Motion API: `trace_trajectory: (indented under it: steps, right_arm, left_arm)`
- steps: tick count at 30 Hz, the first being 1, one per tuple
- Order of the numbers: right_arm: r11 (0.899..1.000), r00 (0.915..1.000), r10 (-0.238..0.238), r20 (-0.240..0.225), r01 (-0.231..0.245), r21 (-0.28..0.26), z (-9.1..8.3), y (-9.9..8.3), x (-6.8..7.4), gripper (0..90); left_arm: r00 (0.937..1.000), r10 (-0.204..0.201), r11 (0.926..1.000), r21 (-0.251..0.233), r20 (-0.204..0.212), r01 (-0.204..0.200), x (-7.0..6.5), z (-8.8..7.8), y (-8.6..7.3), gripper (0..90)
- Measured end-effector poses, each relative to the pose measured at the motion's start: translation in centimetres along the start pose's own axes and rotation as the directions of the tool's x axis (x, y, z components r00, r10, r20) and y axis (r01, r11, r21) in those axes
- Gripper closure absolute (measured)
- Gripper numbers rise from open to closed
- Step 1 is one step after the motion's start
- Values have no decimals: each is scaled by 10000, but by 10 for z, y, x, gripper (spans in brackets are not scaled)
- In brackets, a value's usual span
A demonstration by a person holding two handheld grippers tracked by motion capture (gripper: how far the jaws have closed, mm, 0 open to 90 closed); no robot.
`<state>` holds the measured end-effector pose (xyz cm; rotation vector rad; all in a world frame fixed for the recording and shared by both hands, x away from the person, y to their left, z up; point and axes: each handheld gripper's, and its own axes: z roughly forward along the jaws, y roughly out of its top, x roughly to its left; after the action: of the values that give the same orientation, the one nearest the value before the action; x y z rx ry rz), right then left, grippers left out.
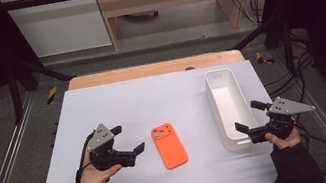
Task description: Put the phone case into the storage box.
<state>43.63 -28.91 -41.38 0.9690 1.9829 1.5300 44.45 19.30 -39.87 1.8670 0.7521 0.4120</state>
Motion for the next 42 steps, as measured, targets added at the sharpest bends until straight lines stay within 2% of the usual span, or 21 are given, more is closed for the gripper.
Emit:
trace_trajectory:
  steps: [13, 27, 42]
  right_arm:
    - [10000, 10000, 6, 1, -6, 25, 0, 0, 0, 4]
    - [10000, 10000, 7, 2, -7, 28, 0, 0, 0, 4]
    - [10000, 10000, -37, 2, 37, 53, 1, -1, 0, 4]
  left_arm:
    - [9993, 175, 9992, 341, 320, -186, -14, 21, 13, 6]
    - [9977, 206, 9981, 561, 648, -242, -26, 42, 20, 9]
    - [9958, 343, 9935, 1057, 850, -432, -38, 66, 22, 53]
